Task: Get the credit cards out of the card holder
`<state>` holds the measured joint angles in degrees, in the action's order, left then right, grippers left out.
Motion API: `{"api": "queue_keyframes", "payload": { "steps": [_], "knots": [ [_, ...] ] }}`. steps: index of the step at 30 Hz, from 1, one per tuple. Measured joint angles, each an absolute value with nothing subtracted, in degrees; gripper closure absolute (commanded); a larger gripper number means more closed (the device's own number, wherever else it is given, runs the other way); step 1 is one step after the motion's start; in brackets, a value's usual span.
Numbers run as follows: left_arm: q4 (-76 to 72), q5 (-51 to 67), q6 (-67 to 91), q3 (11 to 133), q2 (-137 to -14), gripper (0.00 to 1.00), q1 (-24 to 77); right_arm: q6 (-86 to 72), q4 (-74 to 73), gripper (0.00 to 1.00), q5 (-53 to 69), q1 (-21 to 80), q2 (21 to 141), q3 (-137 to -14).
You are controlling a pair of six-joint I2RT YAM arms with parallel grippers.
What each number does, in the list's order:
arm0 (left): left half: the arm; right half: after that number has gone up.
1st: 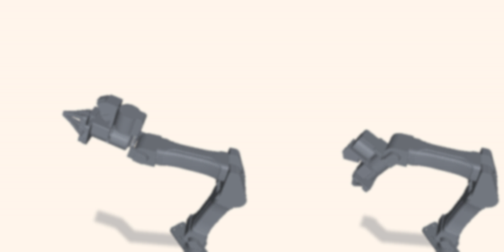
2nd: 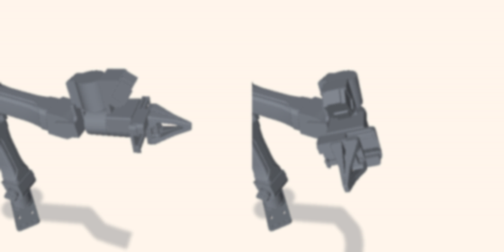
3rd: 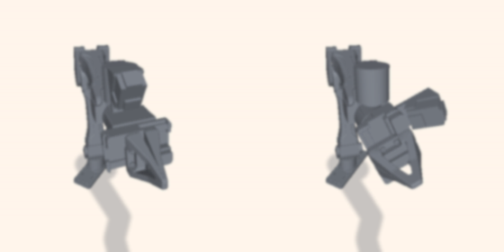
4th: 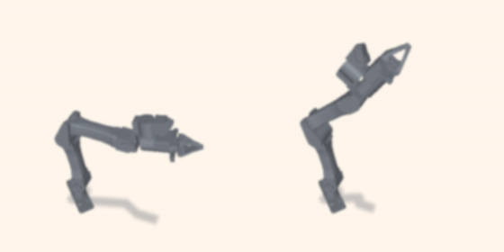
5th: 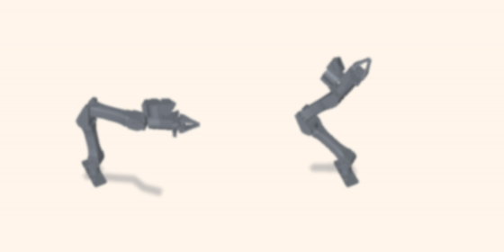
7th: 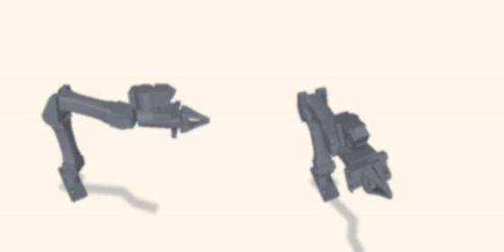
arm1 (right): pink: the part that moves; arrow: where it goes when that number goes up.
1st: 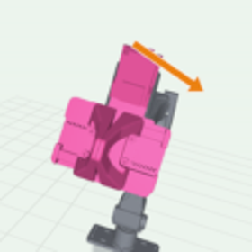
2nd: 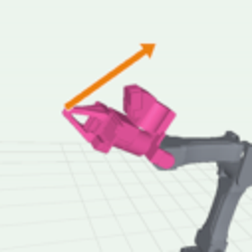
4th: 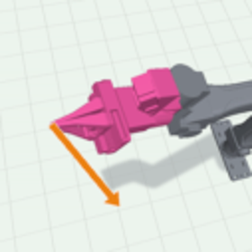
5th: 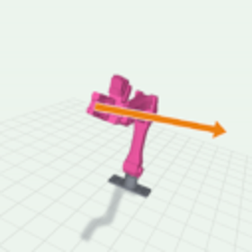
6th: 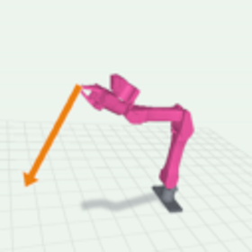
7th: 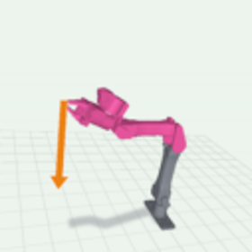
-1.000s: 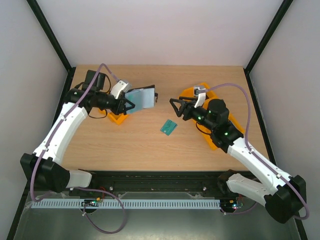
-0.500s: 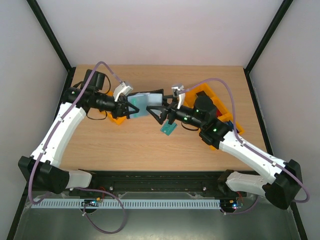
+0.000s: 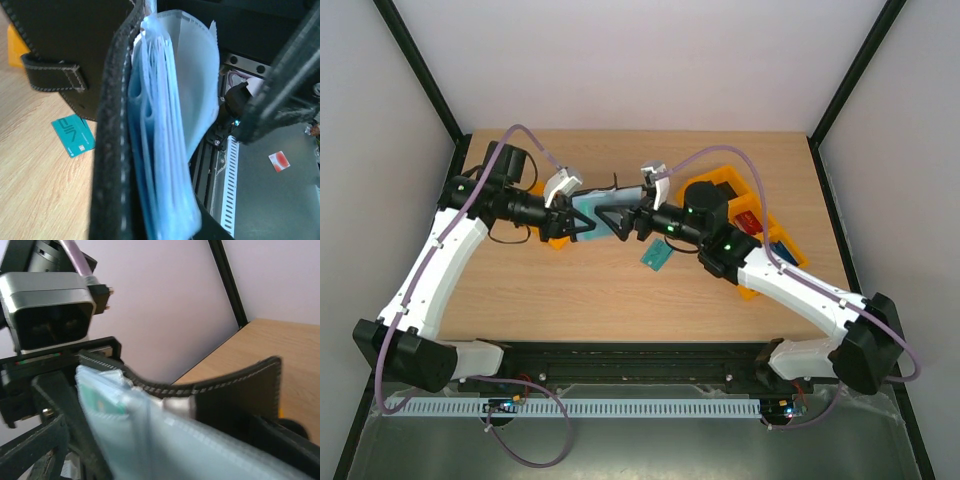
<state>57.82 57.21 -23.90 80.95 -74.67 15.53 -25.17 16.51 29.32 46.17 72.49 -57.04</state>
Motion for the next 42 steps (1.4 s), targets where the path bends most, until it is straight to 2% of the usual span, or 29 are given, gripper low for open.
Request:
{"api": "queue_keyframes", "payload": {
  "steps": [2,6,10,11,13,15,16,18,25,32,34,36,37,39,40,41,42],
  "knots": [
    [58.41,57.84,-24.53,80.95,-74.65,0.98,15.53,-25.02,16.05,0.18,29.1,46.17,74.08,-58.65],
    [59.35,58.26,-25.52,80.95,-74.65,0.98,15.51,-24.91,16.19,0.66,29.95,46.17,76.14,-59.61],
    [60.27,58.37,-26.57,81.03,-74.7,0.98,15.14,-24.64,17.54,0.96,32.36,46.61,75.5,-59.35],
    [60.38,58.67,-26.83,81.14,-74.7,0.97,15.09,-24.67,18.15,0.98,32.77,46.65,74.98,-58.83],
    [61.01,59.81,-27.55,81.32,-74.7,0.82,15.09,-24.71,19.68,0.98,33.91,46.63,73.56,-57.34],
    [61.28,61.23,-28.14,81.38,-74.65,0.6,15.09,-24.64,20.51,0.98,34.87,46.61,72.31,-56.4],
    [61.23,61.58,-28.62,81.38,-74.65,0.55,15.09,-24.64,20.69,0.98,35.88,46.48,71.68,-56.01],
    [61.36,62.48,-29.76,81.43,-74.65,0.51,14.92,-24.64,20.93,0.98,37.06,46.22,71.11,-55.48],
    [64.36,65.76,-33.39,81.6,-73.58,0.49,11.49,-24.93,21.91,0.98,43.16,43.53,70.32,-53.8],
    [64.73,68.64,-34.02,81.45,-73.36,0.37,11.4,-27.18,25.19,0.98,48.14,43.35,70.39,-53.78],
    [64.45,69.04,-33.93,81.25,-73.36,0.4,11.79,-28.08,26.61,0.98,49.28,43.35,70.72,-53.78],
    [63.99,69.32,-33.69,80.93,-73.36,0.5,12.34,-29.02,27.97,0.98,50.35,43.35,71.29,-53.78],
    [63.79,69.43,-33.56,80.82,-73.38,0.62,12.58,-29.39,28.36,0.98,50.74,43.35,71.55,-53.78],
    [63.57,69.63,-33.28,80.6,-73.38,0.94,13.26,-29.91,29.19,0.98,51.42,43.35,72.14,-53.78],
    [63.46,69.58,-33.26,80.51,-73.38,0.97,13.65,-30.06,29.36,0.98,51.75,43.35,72.36,-53.78],
    [63.7,69.82,-33.17,80.42,-73.38,0.98,13.89,-30.06,29.39,0.91,51.77,43.35,72.47,-53.78],
    [63.72,69.87,-33.3,80.4,-73.36,0.98,13.96,-30.04,29.32,0.8,51.9,43.29,72.53,-53.78]
  ]
}}
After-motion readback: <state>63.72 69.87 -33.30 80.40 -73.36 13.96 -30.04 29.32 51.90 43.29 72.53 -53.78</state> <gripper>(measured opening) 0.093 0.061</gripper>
